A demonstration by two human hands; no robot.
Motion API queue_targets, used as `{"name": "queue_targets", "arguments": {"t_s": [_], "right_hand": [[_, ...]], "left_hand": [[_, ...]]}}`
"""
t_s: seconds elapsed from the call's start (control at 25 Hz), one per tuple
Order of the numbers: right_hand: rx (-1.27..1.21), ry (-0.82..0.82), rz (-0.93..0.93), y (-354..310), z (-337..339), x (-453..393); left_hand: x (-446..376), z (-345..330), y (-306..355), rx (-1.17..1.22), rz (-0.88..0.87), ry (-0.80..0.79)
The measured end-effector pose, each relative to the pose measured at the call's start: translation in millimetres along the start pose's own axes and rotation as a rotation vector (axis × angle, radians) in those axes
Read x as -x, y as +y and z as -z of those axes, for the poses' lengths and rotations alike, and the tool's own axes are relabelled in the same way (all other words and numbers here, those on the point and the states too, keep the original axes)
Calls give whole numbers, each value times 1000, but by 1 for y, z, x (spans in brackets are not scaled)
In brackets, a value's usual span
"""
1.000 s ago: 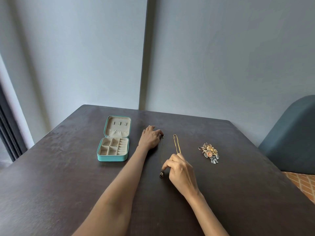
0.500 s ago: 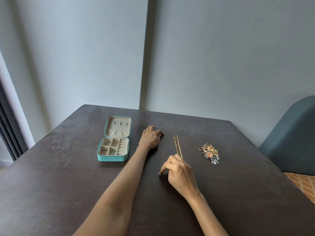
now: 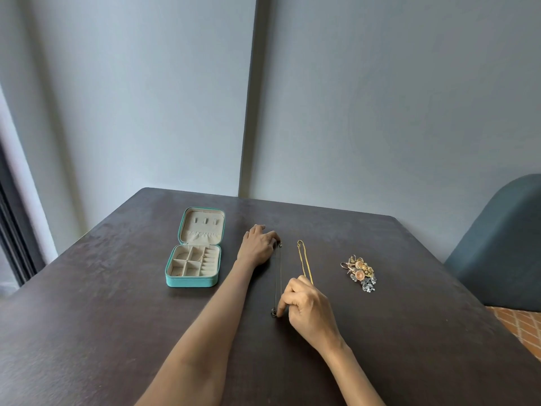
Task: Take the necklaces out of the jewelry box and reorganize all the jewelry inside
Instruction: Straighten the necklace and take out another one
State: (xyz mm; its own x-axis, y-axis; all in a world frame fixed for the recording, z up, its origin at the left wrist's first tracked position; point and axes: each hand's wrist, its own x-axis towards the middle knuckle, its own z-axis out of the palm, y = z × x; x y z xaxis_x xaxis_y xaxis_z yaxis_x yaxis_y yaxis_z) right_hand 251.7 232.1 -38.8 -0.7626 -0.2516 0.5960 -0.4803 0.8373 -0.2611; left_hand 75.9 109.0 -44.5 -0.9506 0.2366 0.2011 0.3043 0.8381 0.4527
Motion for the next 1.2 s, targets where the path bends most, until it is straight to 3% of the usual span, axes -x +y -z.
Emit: {"name": "queue_targets", "arguments": {"t_s": [0.68,0.88,1.2], "right_hand": [[-25,29,2,3,0,2],[-89,89,-124,12,-5,1],[-89,55,-139,10,-7,-5]], "left_hand": [[1,0,0,-2,4,-6],[1,6,1,80,4,-7],[16,22,5,262,54,-69]]}}
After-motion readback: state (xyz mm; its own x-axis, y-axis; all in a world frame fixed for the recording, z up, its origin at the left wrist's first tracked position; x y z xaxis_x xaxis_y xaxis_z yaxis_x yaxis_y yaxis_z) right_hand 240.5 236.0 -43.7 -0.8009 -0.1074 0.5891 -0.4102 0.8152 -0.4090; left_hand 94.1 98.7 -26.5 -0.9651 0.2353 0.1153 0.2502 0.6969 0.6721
